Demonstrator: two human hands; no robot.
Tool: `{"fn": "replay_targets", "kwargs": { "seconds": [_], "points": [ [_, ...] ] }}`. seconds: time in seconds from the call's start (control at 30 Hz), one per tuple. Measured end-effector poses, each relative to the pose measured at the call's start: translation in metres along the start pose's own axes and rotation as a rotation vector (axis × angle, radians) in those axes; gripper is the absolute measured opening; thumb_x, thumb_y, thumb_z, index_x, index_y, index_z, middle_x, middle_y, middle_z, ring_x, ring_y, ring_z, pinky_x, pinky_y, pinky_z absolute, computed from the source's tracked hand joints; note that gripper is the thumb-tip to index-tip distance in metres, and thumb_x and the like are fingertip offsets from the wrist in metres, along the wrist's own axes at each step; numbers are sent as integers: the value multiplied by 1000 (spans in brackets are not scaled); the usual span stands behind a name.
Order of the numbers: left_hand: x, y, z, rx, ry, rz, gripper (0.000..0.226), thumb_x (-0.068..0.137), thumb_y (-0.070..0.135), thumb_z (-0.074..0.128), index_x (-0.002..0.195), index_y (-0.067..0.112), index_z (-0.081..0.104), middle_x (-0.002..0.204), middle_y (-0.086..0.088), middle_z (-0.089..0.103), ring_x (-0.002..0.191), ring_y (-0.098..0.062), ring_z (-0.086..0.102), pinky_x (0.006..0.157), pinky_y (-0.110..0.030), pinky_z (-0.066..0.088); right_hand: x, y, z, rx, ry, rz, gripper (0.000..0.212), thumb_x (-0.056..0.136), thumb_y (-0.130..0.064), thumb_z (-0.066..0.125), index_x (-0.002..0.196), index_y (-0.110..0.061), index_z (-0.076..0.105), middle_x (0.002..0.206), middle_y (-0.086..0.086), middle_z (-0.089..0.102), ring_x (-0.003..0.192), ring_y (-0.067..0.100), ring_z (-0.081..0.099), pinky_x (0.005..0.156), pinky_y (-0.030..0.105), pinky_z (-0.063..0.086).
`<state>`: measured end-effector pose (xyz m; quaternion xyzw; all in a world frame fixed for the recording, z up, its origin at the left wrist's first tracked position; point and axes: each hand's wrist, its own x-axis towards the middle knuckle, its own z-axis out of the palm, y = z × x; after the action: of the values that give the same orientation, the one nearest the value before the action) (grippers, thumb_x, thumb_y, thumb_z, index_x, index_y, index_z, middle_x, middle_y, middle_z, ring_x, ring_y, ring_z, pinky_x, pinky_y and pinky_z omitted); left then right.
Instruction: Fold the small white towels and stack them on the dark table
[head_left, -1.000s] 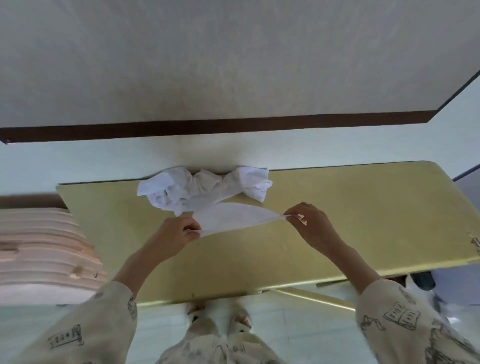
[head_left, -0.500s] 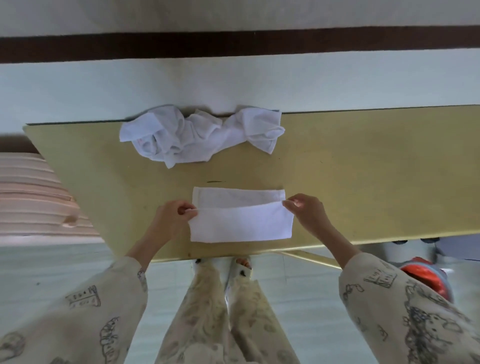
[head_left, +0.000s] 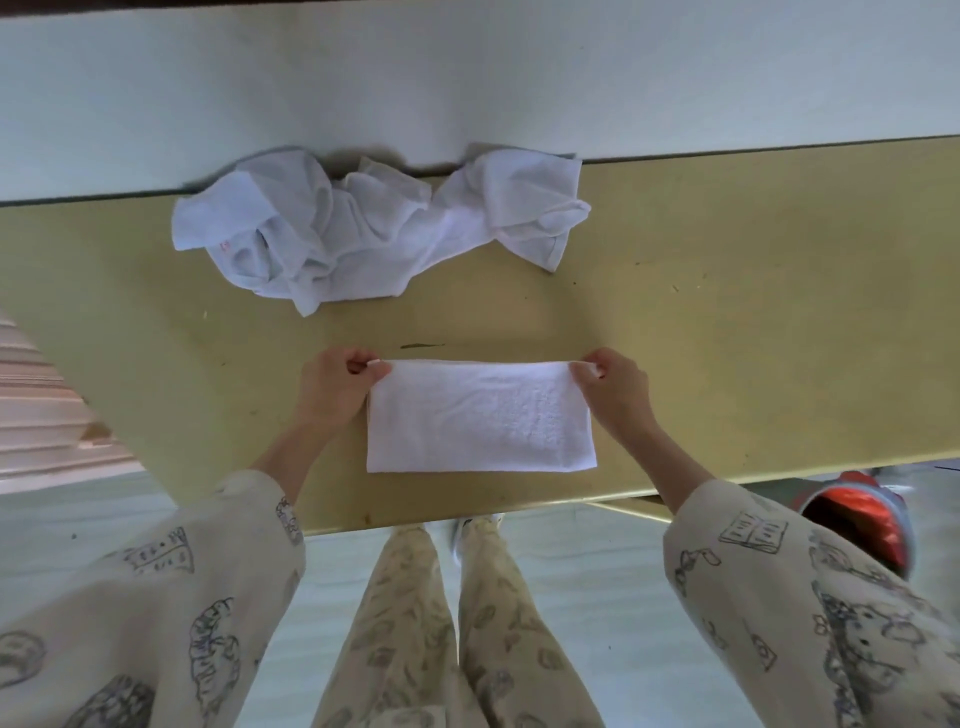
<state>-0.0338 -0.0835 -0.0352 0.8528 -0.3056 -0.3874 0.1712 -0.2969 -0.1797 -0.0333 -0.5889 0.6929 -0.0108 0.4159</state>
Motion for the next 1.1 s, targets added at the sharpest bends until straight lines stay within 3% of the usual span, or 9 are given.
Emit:
{"fn": "replay_targets", "kwargs": {
  "seconds": [0.23,0.47,0.7,0.83,1.0,1.1],
  "points": [
    [5,5,0,29,-15,-33,24,86,28,63,99,9,67,89,1,60,83,-13,52,74,-24,36,6,-2,1,-85,-31,-10,19,89,-13,47,97,-5,62,100,12,65,83,19,49,67,25,33],
    [7,11,-3,70,-46,-50,25,84,31,64,95,9,65,87,0,59,83,-15,51,73,-26,36,7,3,0,-159,-13,-48,10,85,-10,49,83,-8,58,100,15,61,83,21,49,69,25,31],
    [9,9,-1,51,-42,-84,21,83,32,65,90,13,62,84,1,59,80,-16,53,69,-26,37,11,5,4,-186,7,-36,22,90,-18,53,100,0,63,109,17,60,99,27,55,73,24,30],
    [8,12,1,60,-25,-95,18,83,29,64,87,12,58,73,6,53,75,-16,50,58,-22,35,13,7,6,-185,27,-38,24,90,-21,55,103,-1,61,110,16,60,101,28,54,76,25,32],
    [3,14,2,53,-2,-88,17,85,27,62,90,11,57,80,2,55,79,-17,51,69,-28,37,14,6,5,-144,45,-19,28,91,-23,55,107,-1,58,110,15,61,104,28,53,78,25,33],
    [1,13,2,35,11,-87,15,86,26,62,89,12,57,74,7,51,78,-15,50,66,-25,36,15,6,3,-122,50,-12,28,92,-25,55,106,-1,59,110,14,62,104,27,54,79,25,34]
  ]
}}
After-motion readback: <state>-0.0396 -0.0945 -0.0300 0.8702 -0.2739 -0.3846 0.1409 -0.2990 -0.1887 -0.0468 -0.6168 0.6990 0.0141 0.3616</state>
